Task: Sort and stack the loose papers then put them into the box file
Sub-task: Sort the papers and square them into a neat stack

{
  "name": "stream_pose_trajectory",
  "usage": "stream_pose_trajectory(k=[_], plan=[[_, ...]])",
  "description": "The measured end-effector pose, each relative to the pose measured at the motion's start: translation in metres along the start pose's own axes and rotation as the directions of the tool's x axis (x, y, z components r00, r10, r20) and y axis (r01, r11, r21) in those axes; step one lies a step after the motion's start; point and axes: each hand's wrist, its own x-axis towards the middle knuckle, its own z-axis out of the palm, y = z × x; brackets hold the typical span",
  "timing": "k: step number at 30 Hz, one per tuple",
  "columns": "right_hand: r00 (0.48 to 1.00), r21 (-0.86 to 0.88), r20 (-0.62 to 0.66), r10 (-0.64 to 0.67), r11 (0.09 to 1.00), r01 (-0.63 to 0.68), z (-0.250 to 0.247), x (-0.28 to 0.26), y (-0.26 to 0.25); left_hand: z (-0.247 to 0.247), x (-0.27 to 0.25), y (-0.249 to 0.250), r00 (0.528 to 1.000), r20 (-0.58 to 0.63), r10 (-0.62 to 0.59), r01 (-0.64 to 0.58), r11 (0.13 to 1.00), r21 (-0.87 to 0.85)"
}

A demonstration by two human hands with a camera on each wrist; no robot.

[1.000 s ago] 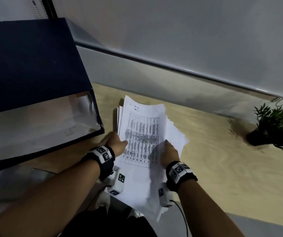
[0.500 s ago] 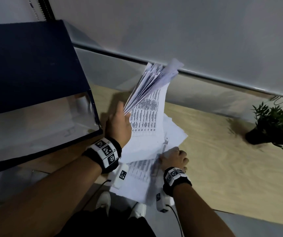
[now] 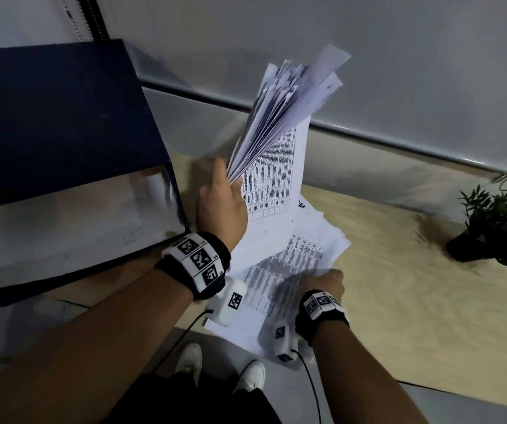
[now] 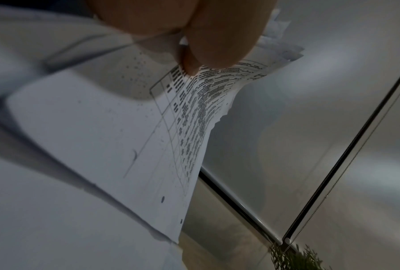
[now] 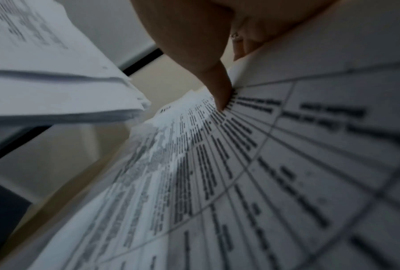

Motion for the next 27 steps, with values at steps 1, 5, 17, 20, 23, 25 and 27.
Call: stream_pose_trajectory(k=[1,5,17,20,23,25,27], plan=[[0.999,0.01,-0.025,-0.022,1.0,0.022,-0.009,0.001,0.003,0.0,-0.001,0.0,1.0,-0.004,-0.01,0.01,1.0,-0.02],[0.974,-0.114,-0.091,-0.206,0.974,0.195,-0.054,0.006,0.005,0.012,-0.009,-0.019,0.989,0.094,-0.116,0.121,0.992,-0.041],[0.754,0.032,-0.468,-0.461,0.844,0.535,-0.204,-0.004,-0.077,0.047,-0.033,-0.09,0.718,0.459,-0.523,0.503,0.846,0.176],[0.791,0.172,-0.355,-0.497,0.798,0.578,-0.196,-0.005,-0.087,0.048,-0.036,-0.099,0.693,0.501,-0.518,0.485,0.85,0.206],[0.863,0.185,-0.139,-0.485,0.844,0.504,-0.148,0.002,-0.079,0.05,-0.035,-0.111,0.678,0.528,-0.512,0.489,0.85,0.196],[0.891,0.242,0.02,-0.454,0.867,0.436,-0.107,0.016,-0.066,0.051,-0.033,-0.12,0.657,0.519,-0.547,0.544,0.82,0.176],[0.903,0.197,0.135,-0.408,0.904,0.379,-0.069,0.027,-0.053,0.049,-0.032,-0.124,0.665,0.502,-0.553,0.578,0.807,0.124]])
